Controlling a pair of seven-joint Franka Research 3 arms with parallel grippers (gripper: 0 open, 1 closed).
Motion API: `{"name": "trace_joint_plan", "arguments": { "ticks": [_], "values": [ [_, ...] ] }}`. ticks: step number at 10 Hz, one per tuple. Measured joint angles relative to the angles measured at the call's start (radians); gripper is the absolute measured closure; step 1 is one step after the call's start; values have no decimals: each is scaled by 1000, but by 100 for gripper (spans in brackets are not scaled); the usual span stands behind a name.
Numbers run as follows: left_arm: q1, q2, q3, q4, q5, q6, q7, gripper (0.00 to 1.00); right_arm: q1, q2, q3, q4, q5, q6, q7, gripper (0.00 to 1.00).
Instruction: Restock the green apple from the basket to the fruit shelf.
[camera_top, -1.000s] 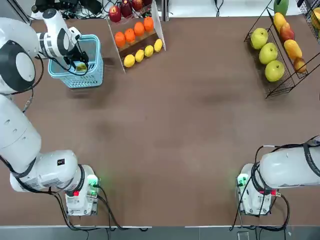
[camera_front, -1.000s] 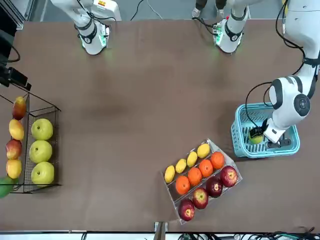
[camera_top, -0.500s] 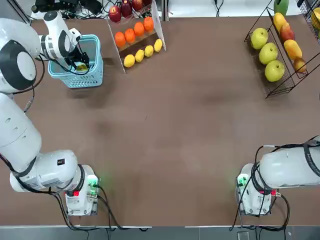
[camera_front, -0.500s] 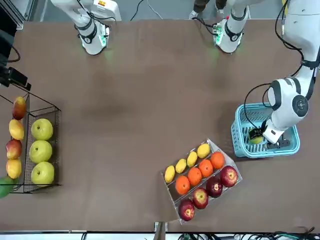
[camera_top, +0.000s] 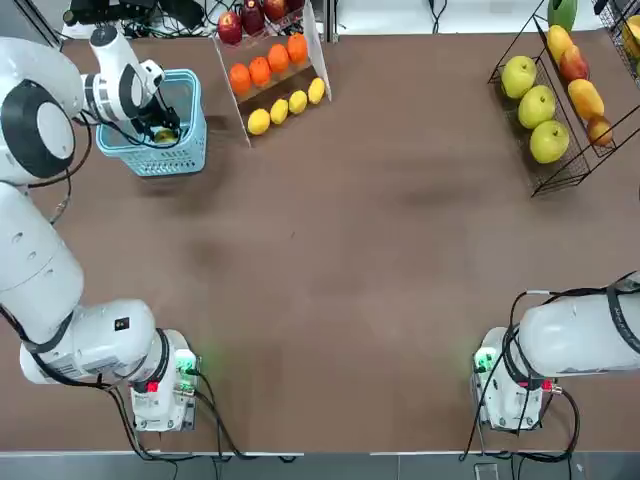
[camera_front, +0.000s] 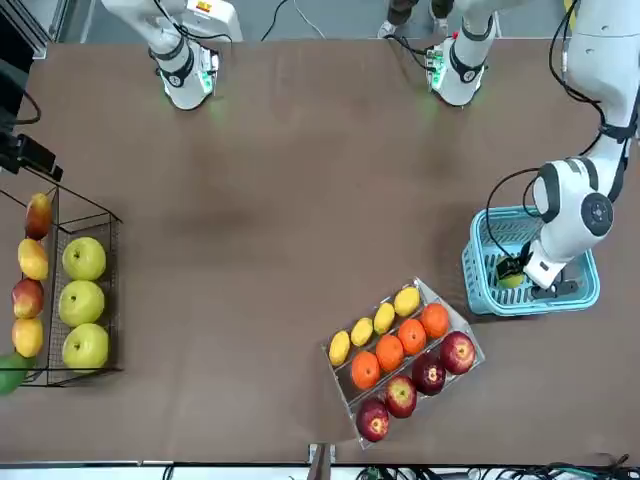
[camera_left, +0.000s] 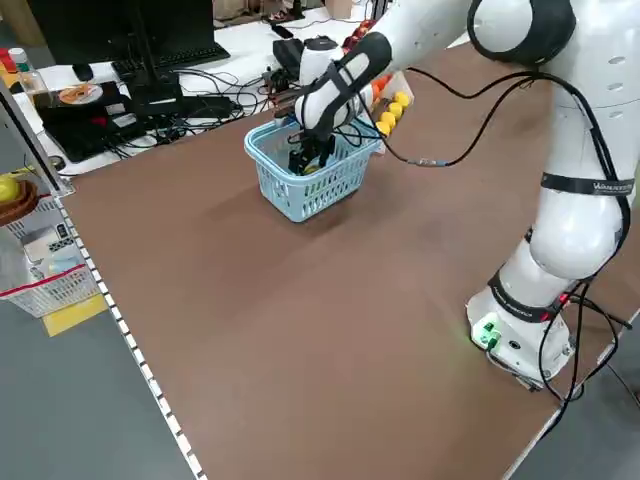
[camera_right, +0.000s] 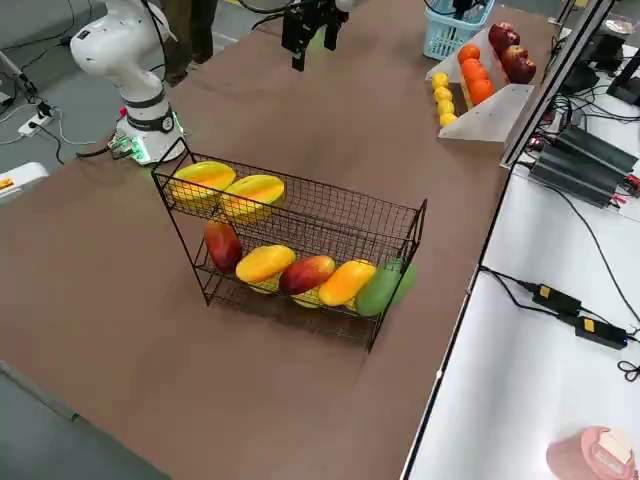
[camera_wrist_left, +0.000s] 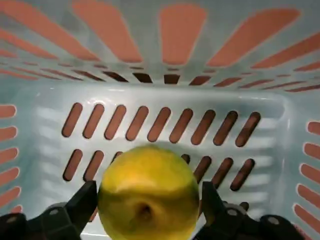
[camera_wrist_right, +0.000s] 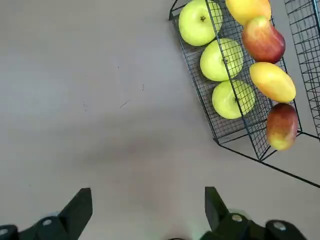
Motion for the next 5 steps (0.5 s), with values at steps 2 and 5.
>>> {"name": "trace_joint_plan", "arguments": {
  "ticks": [2, 5],
  "values": [
    [0, 5, 0, 0, 0, 1, 0, 7, 0, 0, 0, 0, 0, 1, 0, 0],
    [0, 7, 0, 0, 0, 5, 0, 12, 10, 0, 2, 0, 1, 1, -1, 0]
  ]
}}
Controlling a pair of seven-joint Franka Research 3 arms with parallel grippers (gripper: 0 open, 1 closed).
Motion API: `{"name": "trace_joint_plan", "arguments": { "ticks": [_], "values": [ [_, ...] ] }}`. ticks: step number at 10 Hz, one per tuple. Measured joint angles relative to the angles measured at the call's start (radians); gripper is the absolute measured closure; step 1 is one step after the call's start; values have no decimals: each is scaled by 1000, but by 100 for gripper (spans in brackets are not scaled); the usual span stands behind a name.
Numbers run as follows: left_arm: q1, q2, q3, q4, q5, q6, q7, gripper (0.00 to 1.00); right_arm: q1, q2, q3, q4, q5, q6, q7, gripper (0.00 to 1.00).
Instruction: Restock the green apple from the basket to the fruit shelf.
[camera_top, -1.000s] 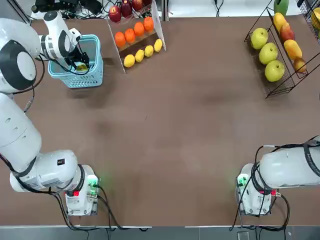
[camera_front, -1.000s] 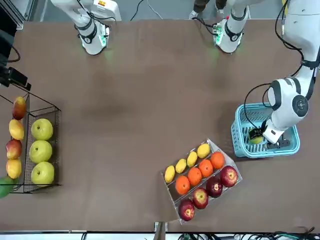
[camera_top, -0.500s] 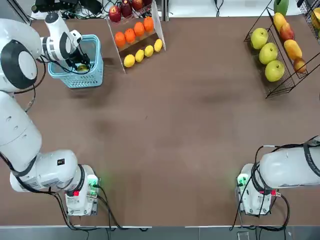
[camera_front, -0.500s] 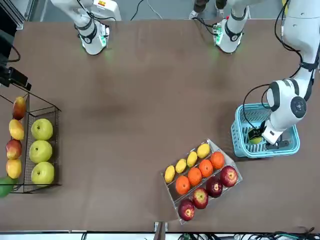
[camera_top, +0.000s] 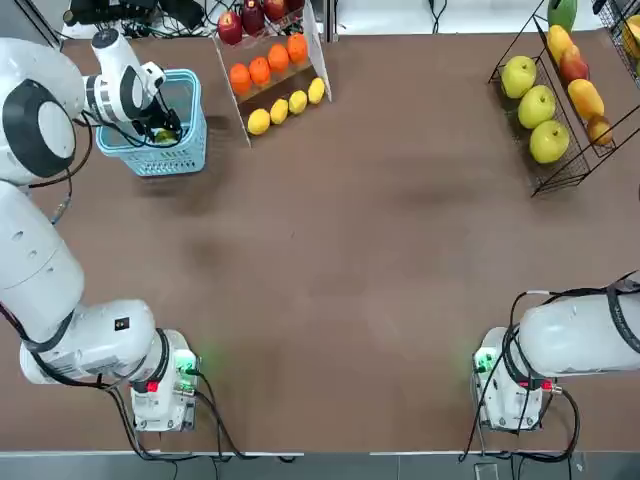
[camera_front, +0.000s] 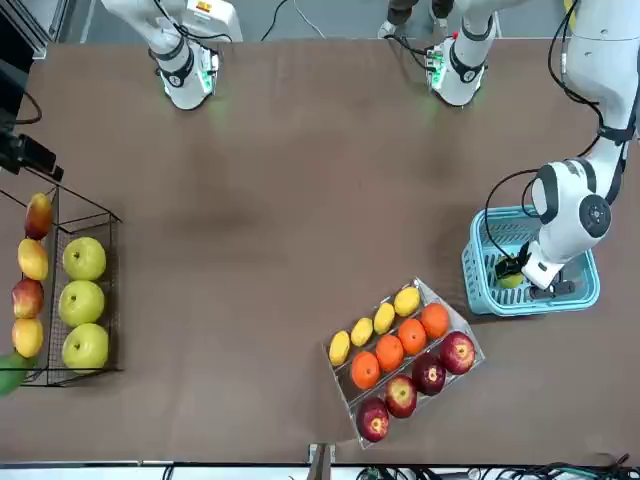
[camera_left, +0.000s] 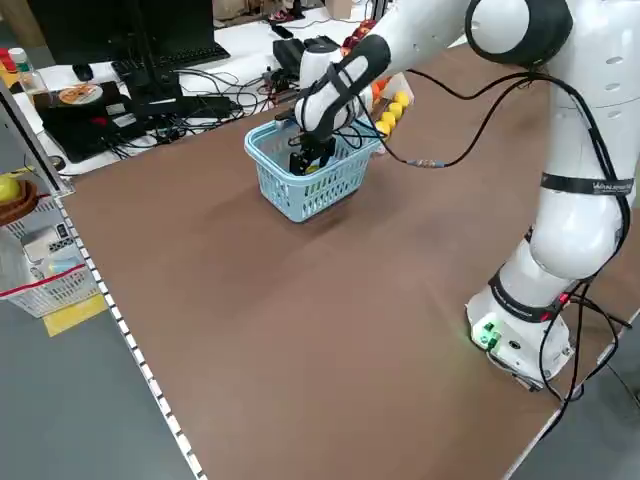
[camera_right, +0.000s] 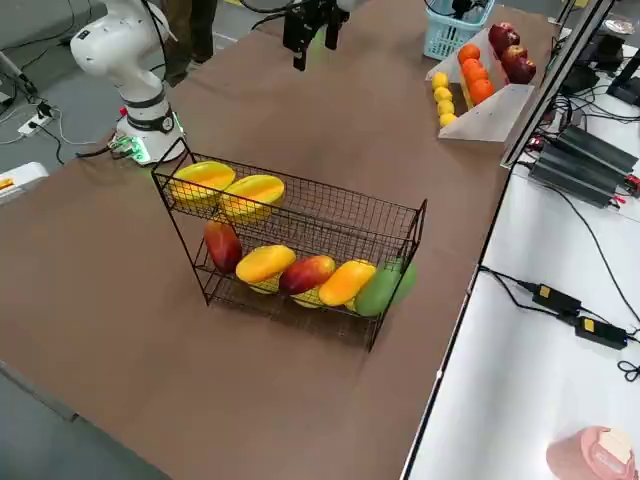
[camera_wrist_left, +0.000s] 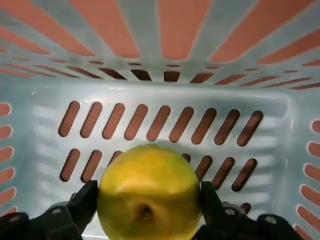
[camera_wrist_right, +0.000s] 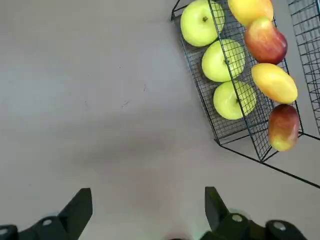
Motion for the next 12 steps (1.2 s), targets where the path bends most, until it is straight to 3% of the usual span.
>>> {"name": "trace_joint_plan", "arguments": {
  "ticks": [6, 10, 12],
  "values": [
    [0, -40, -1, 4, 0, 7, -1, 15, 25, 0, -1, 0, 0, 11, 0, 0],
    [1, -209, -1, 1, 0, -93, -9, 15, 31, 19, 1, 0, 13, 34, -13, 0],
    [1, -285, -2, -5, 0, -148, -14, 15, 32, 51, 2, 4, 57, 63, -115, 0]
  ]
}}
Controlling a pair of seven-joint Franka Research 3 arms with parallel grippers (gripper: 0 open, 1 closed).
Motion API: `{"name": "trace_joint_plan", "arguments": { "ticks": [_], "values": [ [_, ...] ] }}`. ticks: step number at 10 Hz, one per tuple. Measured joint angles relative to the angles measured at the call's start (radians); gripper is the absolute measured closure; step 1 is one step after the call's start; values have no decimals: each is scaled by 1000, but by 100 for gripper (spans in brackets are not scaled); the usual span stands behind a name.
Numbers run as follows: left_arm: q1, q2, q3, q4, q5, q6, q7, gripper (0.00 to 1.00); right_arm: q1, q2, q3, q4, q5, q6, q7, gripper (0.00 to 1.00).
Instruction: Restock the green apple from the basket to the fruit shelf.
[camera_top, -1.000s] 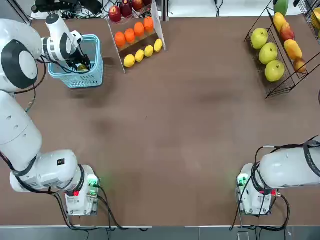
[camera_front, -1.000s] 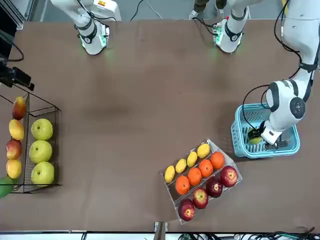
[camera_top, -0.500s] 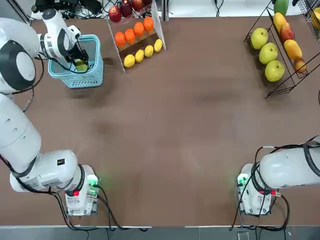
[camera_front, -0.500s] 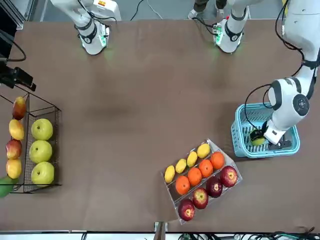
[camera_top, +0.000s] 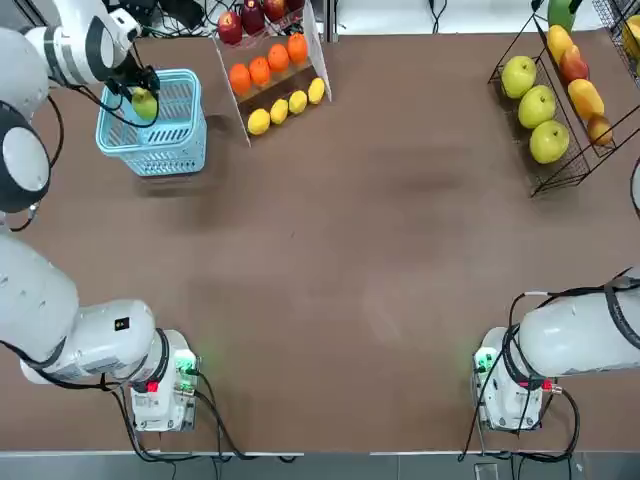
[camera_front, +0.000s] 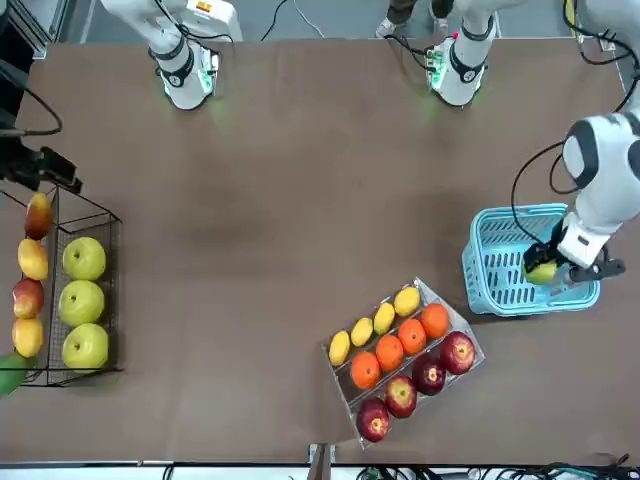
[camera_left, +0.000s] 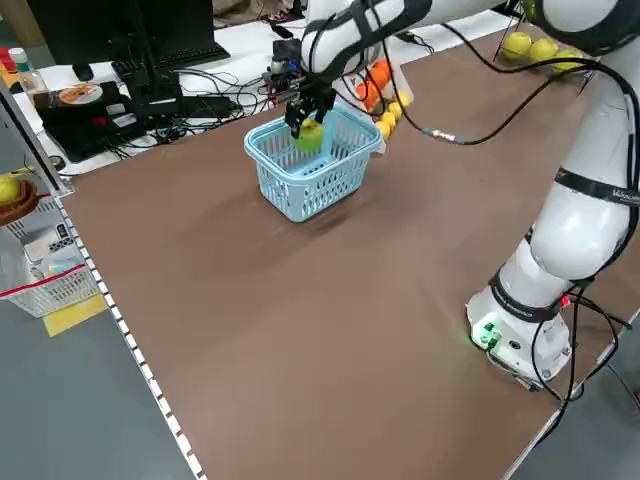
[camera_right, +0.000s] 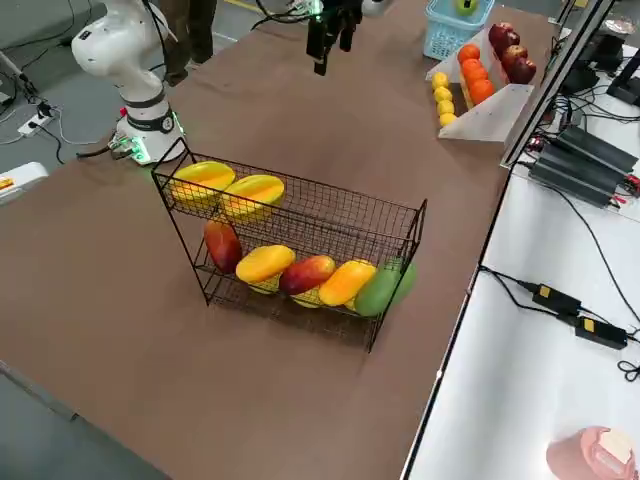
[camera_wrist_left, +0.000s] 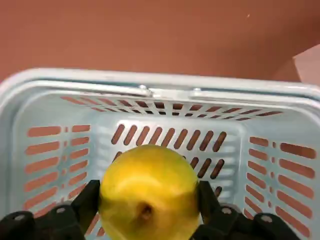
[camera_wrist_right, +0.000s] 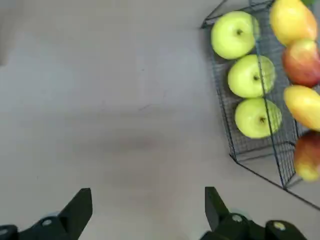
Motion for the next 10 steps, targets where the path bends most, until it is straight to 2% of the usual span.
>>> {"name": "trace_joint_plan", "arguments": {
  "ticks": [3, 6, 7, 10],
  "values": [
    [0, -104, -4, -31, 0, -64, -27, 15, -17, 32, -6, 3, 91, 33, -241, 0],
    [-1, -176, -37, -22, -8, -173, -107, 15, -96, 66, -10, 3, 223, 33, -565, 0],
    [-2, -182, -59, -9, -46, -193, -143, 15, -108, 76, -10, 4, 256, 34, -658, 0],
    [-4, -183, -96, 44, -288, -245, -187, 15, -109, 88, -6, -2, 380, 45, -887, 0]
  ]
}}
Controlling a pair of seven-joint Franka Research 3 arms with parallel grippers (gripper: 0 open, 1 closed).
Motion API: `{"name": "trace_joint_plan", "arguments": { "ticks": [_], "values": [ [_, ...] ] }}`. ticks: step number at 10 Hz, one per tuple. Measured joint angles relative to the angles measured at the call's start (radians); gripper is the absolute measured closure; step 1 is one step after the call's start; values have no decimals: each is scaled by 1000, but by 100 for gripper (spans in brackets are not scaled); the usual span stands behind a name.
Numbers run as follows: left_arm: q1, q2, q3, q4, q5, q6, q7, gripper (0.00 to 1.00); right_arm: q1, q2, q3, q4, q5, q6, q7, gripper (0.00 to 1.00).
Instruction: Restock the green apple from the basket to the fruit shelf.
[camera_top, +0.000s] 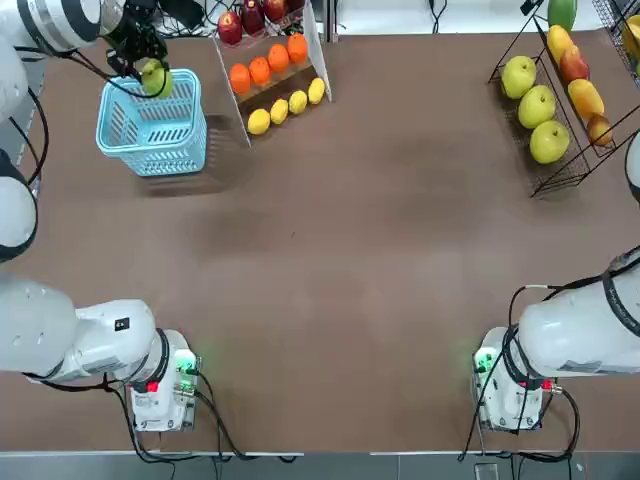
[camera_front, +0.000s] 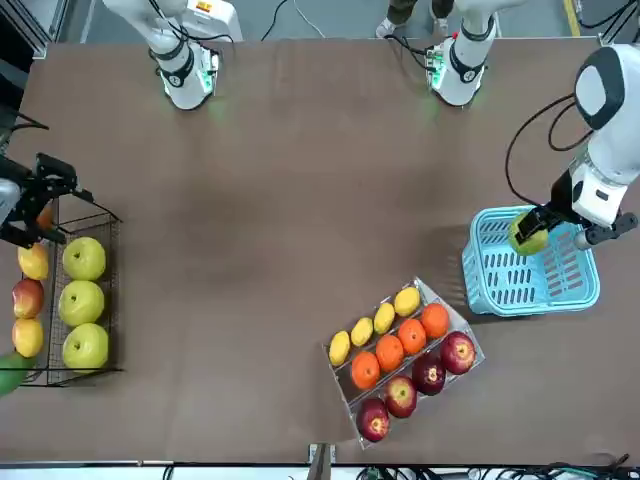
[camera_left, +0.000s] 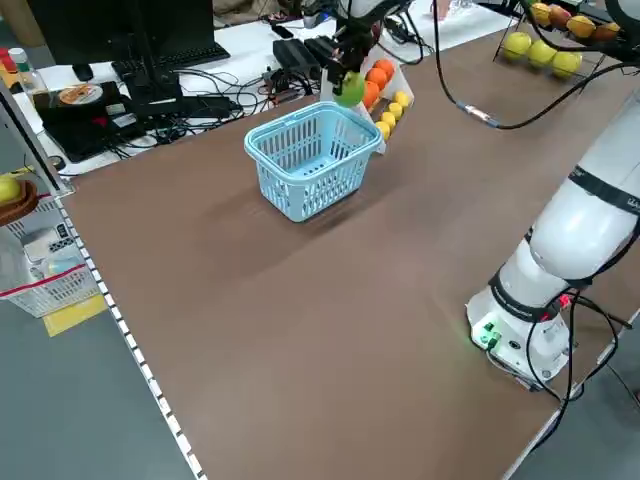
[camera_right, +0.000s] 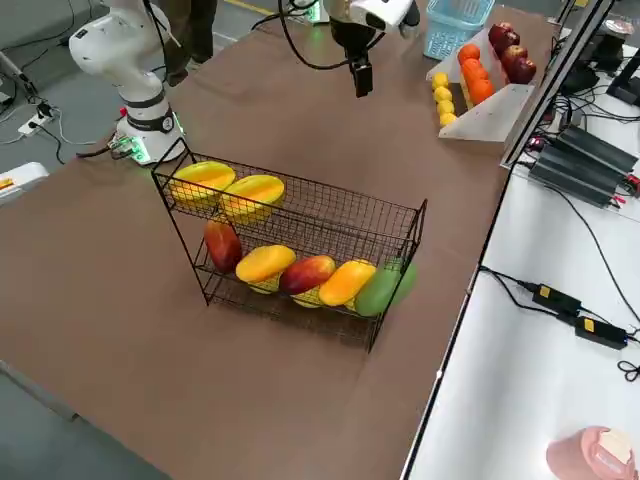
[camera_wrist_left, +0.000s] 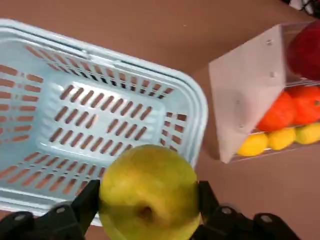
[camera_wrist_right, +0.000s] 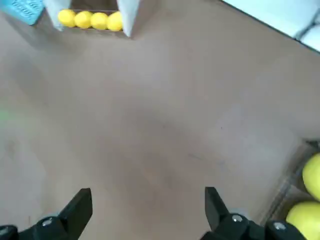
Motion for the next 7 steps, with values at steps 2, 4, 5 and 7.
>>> {"name": "trace_joint_plan", "arguments": {
  "ticks": [2, 4, 5, 7],
  "values": [
    [-2, 2, -5, 13, -202, -25, -4, 16, -4, 11, -1, -7, 70, 4, -121, 0],
    [-6, 13, -65, 14, -323, -28, -5, 16, -20, 41, -2, -12, 123, 2, -242, 0],
    [-8, 24, -121, 20, -353, -28, -22, 16, -28, 59, -3, -17, 151, 0, -303, 0],
    [-17, 74, -220, 84, -409, -24, -141, 16, -39, 106, -3, -24, 252, -32, -447, 0]
  ]
}}
